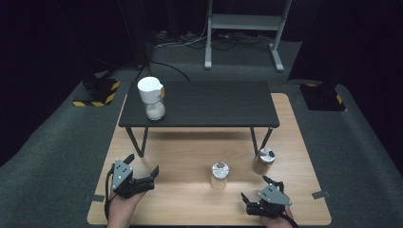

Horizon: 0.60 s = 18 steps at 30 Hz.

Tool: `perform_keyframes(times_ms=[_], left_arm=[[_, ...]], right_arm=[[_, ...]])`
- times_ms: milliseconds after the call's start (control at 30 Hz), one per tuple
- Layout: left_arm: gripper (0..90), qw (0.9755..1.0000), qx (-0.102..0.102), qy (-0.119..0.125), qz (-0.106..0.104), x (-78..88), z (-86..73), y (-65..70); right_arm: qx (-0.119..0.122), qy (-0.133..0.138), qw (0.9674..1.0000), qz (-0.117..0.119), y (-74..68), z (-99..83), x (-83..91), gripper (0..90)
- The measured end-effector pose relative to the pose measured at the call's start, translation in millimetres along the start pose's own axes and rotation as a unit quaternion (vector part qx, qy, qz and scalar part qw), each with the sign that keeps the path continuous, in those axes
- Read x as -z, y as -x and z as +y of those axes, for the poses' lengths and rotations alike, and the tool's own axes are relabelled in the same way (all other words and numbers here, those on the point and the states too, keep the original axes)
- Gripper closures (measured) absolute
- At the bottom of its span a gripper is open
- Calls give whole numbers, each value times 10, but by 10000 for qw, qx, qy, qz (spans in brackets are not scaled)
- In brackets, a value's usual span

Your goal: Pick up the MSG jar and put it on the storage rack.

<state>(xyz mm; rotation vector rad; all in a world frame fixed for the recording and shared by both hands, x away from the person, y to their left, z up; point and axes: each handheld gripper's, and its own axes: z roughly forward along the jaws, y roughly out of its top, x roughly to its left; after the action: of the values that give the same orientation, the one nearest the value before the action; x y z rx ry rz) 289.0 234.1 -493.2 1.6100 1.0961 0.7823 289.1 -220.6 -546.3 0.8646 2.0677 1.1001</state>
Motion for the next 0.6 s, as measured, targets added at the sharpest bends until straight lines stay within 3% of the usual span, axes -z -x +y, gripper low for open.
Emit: perform_keyframes(times_ms=[333,600], left_arm=[[5,9987,-112,-490,-73,-61,-384,8],[4,9961,-428,-762,-112,-102,-528,62]], right_arm=[[-34,0,10000,-68,0,-1,2,5],[-57,2,9999,-114,2,-1,2,6]])
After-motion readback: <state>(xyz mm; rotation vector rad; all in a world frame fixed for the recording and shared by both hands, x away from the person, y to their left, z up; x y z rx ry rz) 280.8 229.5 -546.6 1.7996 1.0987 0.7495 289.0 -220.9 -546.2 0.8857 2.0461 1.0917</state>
